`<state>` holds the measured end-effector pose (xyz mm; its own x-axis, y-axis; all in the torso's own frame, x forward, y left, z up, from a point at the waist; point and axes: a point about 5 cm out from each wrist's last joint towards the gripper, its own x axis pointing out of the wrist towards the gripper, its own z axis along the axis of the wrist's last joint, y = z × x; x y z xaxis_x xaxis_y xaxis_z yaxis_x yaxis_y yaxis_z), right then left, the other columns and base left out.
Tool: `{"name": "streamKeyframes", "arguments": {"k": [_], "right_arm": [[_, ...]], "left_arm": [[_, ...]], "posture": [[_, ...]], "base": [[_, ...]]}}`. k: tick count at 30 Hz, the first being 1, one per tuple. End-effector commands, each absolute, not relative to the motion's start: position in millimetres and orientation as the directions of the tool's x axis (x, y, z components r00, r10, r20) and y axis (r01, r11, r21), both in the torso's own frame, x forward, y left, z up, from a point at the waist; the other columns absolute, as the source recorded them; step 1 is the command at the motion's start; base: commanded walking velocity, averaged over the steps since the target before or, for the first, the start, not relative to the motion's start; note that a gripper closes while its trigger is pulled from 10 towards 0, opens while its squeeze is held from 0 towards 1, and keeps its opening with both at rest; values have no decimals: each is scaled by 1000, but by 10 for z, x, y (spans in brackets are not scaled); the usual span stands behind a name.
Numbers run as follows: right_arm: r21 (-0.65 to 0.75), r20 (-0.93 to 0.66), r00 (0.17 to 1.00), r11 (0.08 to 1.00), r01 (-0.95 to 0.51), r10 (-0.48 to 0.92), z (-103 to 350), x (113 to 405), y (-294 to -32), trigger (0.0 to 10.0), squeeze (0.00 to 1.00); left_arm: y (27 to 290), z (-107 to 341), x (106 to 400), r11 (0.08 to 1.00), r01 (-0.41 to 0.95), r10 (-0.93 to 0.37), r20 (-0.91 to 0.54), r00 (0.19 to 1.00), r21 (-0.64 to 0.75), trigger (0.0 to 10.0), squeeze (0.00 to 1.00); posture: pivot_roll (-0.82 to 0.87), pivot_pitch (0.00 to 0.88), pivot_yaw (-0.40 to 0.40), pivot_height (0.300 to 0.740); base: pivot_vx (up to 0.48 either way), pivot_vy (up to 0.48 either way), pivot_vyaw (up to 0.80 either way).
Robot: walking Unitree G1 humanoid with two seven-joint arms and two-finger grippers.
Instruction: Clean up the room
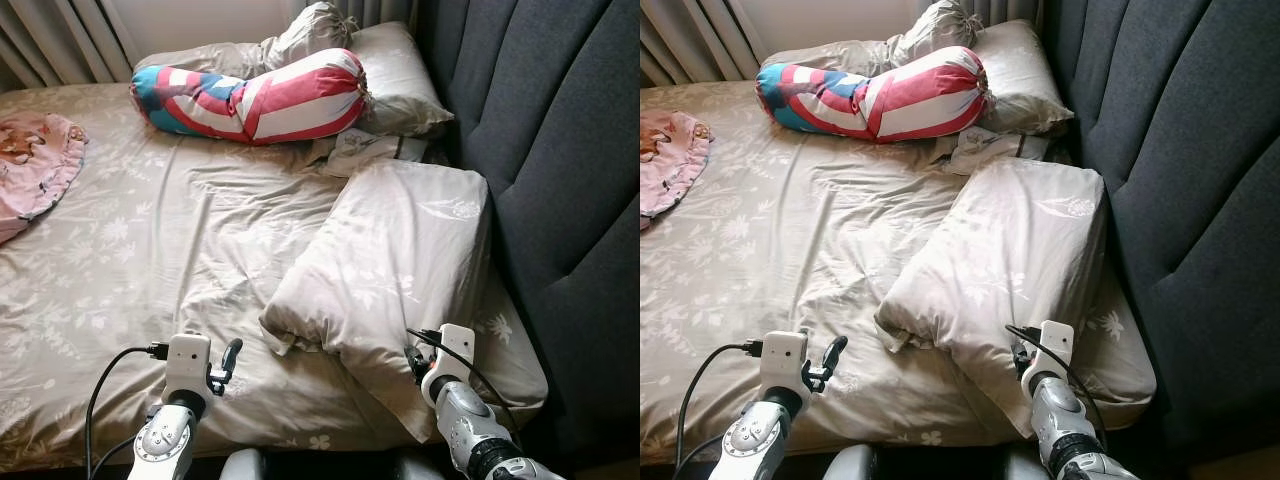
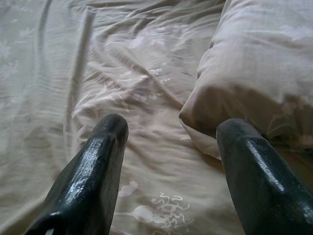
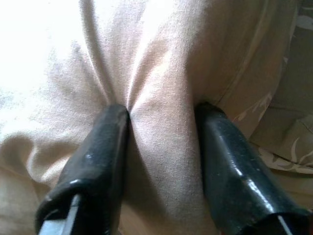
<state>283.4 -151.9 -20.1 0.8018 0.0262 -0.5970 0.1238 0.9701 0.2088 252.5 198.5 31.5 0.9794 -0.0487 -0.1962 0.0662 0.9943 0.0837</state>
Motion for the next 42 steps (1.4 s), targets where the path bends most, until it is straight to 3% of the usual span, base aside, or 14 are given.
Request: {"name": "streamKeyframes", "arguments": {"k": [1, 16, 23, 33, 36, 42], "right_arm": [[208, -681, 731, 970, 129, 49, -393, 2622, -1453, 0, 0], [165, -673, 740, 977, 136, 11, -368, 2651, -1502, 0, 0], [136, -642, 765, 973, 185, -56, -285, 2738, -1671, 0, 0], [-6, -549, 759, 910, 414, -349, -116, 2733, -2389, 0, 0], [-29, -533, 753, 898, 438, -385, -90, 2719, -2481, 0, 0], [-160, -420, 714, 820, 550, -560, 112, 2644, -2990, 0, 0]], "left_arm": [[2023, 316, 2511, 992, 66, -43, -206, 978, 104, 10000, 0], [1981, 289, 2558, 992, 71, -46, -220, 974, 106, 10000, 0], [1949, 284, 2618, 993, 66, -43, -218, 975, 101, 10000, 0], [1889, 279, 2700, 994, 63, -43, -213, 976, 89, 10000, 0], [1883, 278, 2706, 994, 64, -44, -212, 976, 87, 10000, 0], [1857, 271, 2743, 995, 62, -44, -211, 977, 81, 10000, 0]], "posture": [[-17, 121, 50, 652], [-29, 105, 42, 652], [-49, 84, 35, 652], [-102, 63, 29, 652], [-114, 61, 28, 652], [-130, 56, 22, 652]], "base": [[0, 0, 0], [0, 0, 0], [0, 0, 0], [0, 0, 0], [0, 0, 0], [0, 0, 0]]}}
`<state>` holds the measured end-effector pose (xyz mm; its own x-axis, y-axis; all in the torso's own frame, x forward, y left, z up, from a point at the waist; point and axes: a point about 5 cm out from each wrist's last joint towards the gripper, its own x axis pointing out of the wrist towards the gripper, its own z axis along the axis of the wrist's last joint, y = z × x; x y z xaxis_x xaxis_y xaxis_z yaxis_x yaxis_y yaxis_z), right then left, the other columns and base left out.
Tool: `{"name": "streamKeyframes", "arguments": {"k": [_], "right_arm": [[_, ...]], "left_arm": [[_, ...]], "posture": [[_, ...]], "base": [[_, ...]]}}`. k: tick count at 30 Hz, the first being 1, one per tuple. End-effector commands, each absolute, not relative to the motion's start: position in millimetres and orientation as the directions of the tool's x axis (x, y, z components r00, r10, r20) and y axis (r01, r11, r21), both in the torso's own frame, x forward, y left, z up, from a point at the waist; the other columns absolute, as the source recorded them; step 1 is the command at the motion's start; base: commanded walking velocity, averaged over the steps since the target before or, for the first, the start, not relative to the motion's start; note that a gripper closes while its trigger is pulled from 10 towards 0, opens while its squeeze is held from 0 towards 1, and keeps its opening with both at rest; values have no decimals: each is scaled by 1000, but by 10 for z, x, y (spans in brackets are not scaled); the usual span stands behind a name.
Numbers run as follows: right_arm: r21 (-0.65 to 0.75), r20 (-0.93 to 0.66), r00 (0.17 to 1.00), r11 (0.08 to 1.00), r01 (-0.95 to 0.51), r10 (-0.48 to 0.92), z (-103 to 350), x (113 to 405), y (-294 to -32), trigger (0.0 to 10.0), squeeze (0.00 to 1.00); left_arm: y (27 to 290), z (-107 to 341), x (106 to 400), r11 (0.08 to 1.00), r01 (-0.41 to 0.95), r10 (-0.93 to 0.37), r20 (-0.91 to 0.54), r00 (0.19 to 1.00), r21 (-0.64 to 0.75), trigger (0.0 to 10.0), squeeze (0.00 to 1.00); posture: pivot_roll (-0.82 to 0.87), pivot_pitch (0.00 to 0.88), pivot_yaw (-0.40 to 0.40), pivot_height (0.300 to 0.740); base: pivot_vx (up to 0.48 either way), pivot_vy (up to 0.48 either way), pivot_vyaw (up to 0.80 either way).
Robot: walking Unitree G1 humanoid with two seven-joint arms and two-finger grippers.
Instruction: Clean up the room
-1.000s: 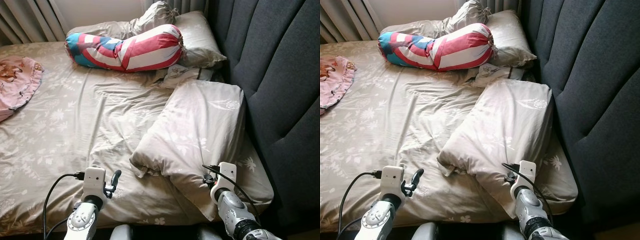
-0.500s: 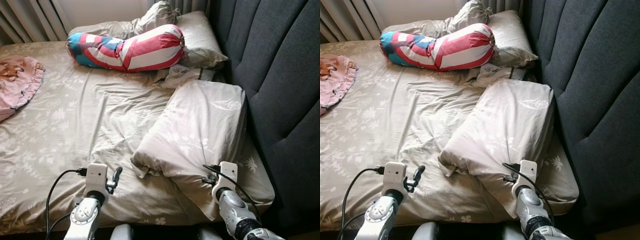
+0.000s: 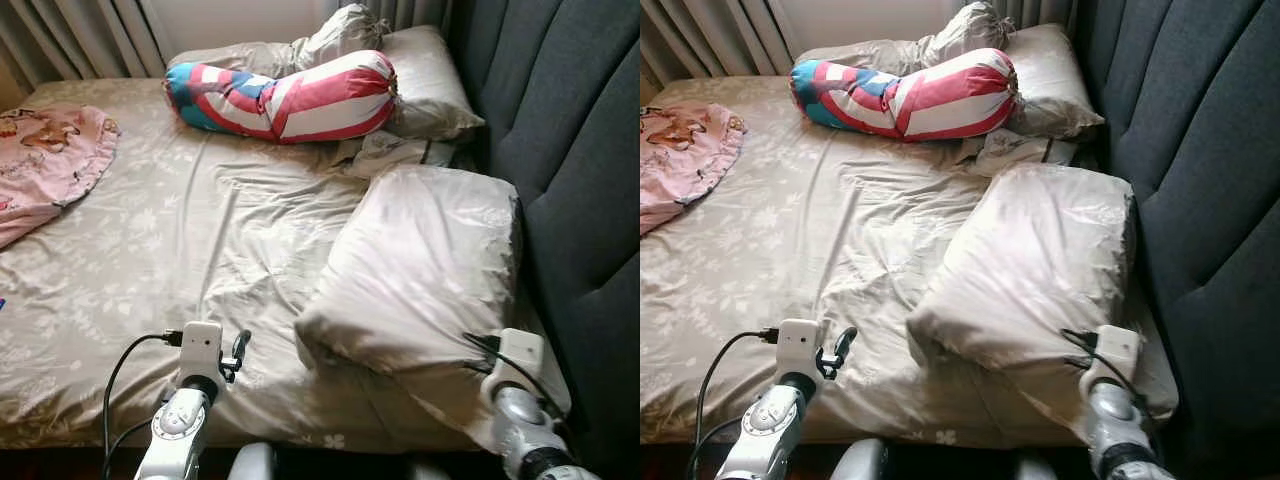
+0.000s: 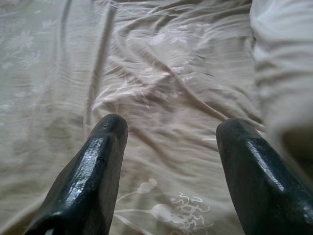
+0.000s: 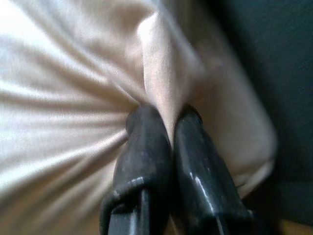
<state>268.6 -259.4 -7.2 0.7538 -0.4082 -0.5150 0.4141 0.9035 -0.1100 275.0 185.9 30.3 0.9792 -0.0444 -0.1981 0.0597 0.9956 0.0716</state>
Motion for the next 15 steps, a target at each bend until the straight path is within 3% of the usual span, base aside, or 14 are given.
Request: {"name": "streamKeyframes", "arguments": {"k": [1, 10, 15], "right_arm": [[-168, -404, 707, 807, 567, -581, 148, 2638, -3053, 0, 0], [-248, -257, 647, 696, 674, -718, 485, 2631, -3483, 0, 0], [-240, -298, 674, 736, 633, -676, 432, 2681, -3379, 0, 0]], "left_arm": [[1856, 271, 2747, 995, 61, -43, -210, 977, 81, 10000, 0], [1832, 270, 2793, 995, 65, -48, -208, 977, 75, 10000, 0], [1812, 268, 2806, 995, 70, -53, -206, 977, 73, 10000, 0]], "posture": [[-135, 55, 22, 652], [-152, 45, 23, 652], [-153, 43, 22, 652]], "base": [[0, 0, 0], [0, 0, 0], [0, 0, 0]]}}
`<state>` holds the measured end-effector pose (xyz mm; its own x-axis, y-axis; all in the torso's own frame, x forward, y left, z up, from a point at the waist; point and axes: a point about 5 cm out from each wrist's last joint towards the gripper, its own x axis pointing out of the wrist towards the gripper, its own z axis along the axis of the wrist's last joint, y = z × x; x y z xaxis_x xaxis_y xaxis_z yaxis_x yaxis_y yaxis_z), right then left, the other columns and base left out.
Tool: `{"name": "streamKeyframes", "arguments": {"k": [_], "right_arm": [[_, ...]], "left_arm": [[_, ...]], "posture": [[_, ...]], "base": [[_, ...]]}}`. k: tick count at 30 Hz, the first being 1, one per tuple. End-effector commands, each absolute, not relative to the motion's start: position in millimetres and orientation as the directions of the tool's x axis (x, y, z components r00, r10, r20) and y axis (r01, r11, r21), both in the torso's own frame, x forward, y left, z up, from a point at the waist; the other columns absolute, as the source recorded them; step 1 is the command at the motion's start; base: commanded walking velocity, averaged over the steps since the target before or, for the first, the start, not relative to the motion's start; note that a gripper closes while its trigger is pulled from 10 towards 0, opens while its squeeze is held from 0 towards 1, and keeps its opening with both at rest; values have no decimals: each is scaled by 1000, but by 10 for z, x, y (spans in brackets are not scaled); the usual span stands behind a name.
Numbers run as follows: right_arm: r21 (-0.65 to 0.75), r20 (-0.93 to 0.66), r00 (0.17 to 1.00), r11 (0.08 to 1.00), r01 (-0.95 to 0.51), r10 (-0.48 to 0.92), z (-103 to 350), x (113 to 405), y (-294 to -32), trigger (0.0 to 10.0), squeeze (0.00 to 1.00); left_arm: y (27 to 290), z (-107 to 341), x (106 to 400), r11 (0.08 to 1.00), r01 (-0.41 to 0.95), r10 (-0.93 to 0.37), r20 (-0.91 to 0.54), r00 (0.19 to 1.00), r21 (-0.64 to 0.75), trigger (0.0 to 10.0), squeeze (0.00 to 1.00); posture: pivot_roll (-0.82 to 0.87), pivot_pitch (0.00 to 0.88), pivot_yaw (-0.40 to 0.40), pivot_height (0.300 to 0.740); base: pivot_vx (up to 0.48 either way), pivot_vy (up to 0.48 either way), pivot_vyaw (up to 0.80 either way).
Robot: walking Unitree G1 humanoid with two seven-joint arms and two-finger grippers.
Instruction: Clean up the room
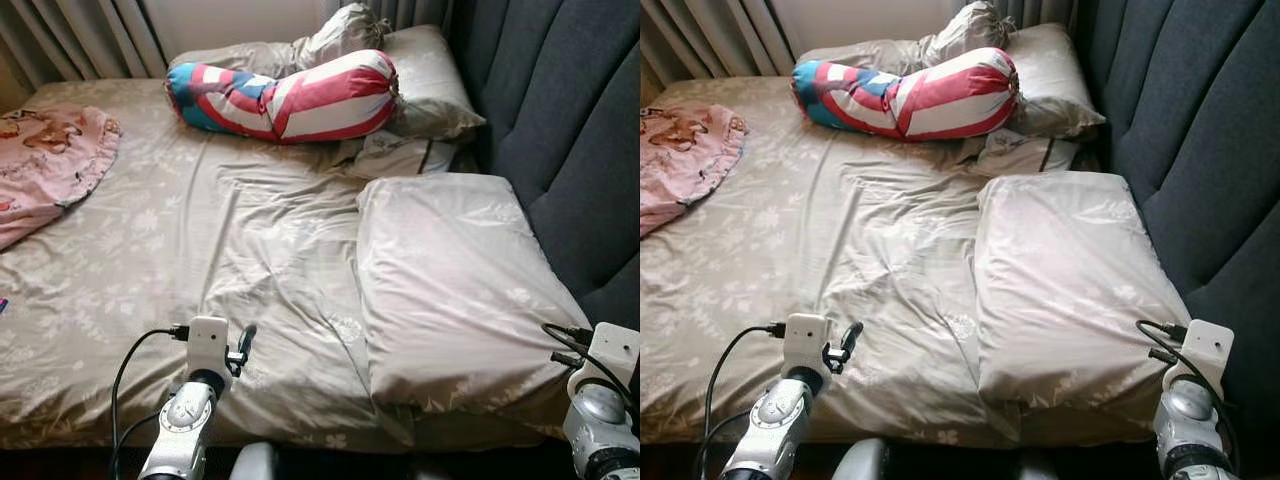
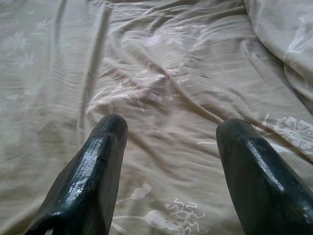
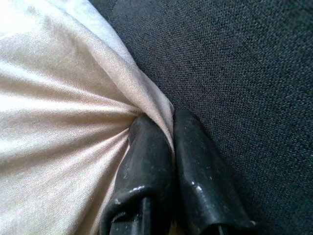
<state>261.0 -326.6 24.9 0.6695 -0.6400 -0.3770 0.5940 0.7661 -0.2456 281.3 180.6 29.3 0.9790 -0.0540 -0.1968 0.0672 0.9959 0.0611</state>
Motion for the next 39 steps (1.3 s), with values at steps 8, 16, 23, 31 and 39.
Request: {"name": "streamKeyframes", "arguments": {"k": [8, 16, 23, 31, 39], "right_arm": [[-209, -369, 706, 794, 571, -605, 226, 2708, -3060, 10000, 4], [-262, -244, 770, 805, 533, -589, 371, 2832, -2976, 10000, 1000], [-230, -96, 868, 859, 457, -488, 554, 2994, -2771, 10000, 894], [-69, -99, 984, 987, 142, -149, 491, 3113, -2153, 10000, 0], [-12, -154, 981, 993, 116, -116, 336, 3021, -2045, 10000, 0]], "left_arm": [[1808, 264, 2816, 995, 70, -54, -202, 978, 74, 10000, 0], [1798, 250, 2811, 995, 74, -58, -204, 977, 70, 10000, 0], [1797, 240, 2808, 995, 77, -61, -206, 977, 69, 10000, 0], [1793, 221, 2808, 995, 79, -63, -211, 975, 68, 10000, 0], [1848, 208, 2807, 997, 55, -40, -217, 975, 61, 10000, 0]], "posture": [[-143, 43, 22, 652], [-145, 44, 19, 652], [-144, 42, 19, 652], [-146, 35, 14, 652], [-143, 24, 12, 652]], "base": [[0, 0, 0], [0, 0, 0], [0, 0, 0], [0, 0, 0], [0, 0, 0]]}}
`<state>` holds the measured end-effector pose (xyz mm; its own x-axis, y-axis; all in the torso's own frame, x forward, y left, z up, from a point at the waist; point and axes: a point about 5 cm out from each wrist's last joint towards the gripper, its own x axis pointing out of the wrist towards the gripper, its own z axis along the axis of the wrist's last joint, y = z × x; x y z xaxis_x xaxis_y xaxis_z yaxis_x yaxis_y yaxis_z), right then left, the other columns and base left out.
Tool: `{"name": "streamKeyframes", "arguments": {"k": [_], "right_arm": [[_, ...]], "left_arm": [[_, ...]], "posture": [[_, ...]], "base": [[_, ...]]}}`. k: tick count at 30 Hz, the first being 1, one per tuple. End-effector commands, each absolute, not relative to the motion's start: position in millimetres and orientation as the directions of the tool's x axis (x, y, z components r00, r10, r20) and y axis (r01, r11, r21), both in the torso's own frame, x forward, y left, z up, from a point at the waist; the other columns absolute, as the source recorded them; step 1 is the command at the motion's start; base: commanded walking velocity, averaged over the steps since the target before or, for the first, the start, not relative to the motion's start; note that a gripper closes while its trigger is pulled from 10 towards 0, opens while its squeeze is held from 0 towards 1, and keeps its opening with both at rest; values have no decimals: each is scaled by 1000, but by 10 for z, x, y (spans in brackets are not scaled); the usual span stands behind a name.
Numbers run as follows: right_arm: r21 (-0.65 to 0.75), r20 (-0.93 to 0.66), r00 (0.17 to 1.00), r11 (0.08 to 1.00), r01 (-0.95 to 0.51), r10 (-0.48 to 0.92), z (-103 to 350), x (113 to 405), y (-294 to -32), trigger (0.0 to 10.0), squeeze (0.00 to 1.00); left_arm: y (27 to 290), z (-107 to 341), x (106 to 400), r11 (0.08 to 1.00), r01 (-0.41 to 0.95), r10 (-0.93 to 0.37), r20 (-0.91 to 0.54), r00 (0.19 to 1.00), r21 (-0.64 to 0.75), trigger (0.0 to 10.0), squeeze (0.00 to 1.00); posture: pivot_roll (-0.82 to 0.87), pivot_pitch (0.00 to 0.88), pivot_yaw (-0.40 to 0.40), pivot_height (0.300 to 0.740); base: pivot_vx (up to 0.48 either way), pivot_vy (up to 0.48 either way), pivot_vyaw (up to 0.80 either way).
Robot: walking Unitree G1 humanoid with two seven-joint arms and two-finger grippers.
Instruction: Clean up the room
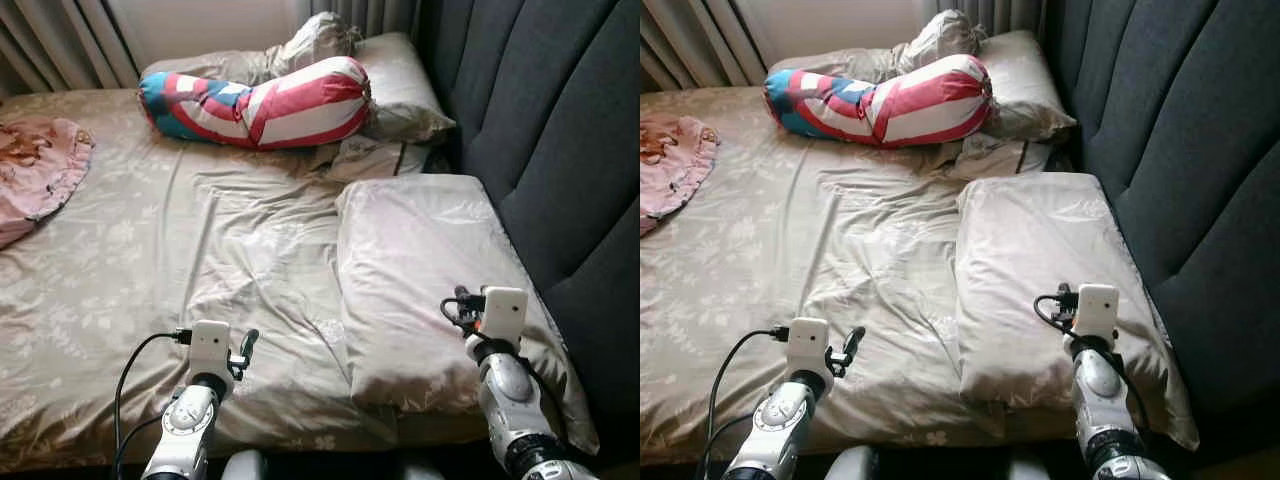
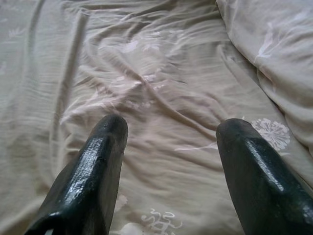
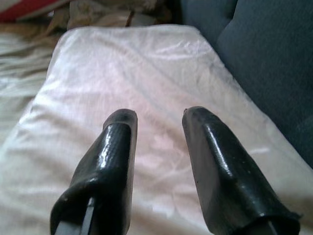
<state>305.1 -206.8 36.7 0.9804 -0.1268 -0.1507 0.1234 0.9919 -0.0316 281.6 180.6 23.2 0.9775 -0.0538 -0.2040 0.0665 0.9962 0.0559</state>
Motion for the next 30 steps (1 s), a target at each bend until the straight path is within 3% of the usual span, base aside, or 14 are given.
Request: {"name": "streamKeyframes", "arguments": {"k": [1, 6, 16, 24, 30], "right_arm": [[-1, -144, 984, 994, 109, -108, 343, 3017, -2034, 10000, 0], [-51, -220, 969, 993, 104, -113, 234, 2967, -2050, 10000, 0], [-19, -341, 934, 994, 105, -105, 37, 2851, -2048, 10000, 0], [20, -511, 856, 995, 101, -77, -304, 2543, -1988, 10000, 0], [51, -612, 787, 988, 144, -83, -498, 2334, -1931, 10000, 0]], "left_arm": [[1851, 207, 2806, 997, 50, -37, -218, 975, 57, 10000, 0], [1823, 189, 2800, 997, 54, -42, -223, 974, 51, 10000, 0], [1920, 67, 2755, 1000, 5, 0, -293, 956, 17, 10000, 0], [1950, -145, 2658, 1000, -20, 10, -430, 903, -19, 10000, 0], [1971, -432, 2393, 1000, -5, 17, -600, 800, 21, 10000, 0]], "posture": [[-143, 24, 12, 652], [-143, 12, 5, 682], [-142, 0, 5, 740], [-136, 0, 0, 740], [-152, 0, 2, 740]], "base": [[0, 0, 0], [0, 0, 0], [0, 0, 0], [0, 0, 0], [0, 0, 0]]}}
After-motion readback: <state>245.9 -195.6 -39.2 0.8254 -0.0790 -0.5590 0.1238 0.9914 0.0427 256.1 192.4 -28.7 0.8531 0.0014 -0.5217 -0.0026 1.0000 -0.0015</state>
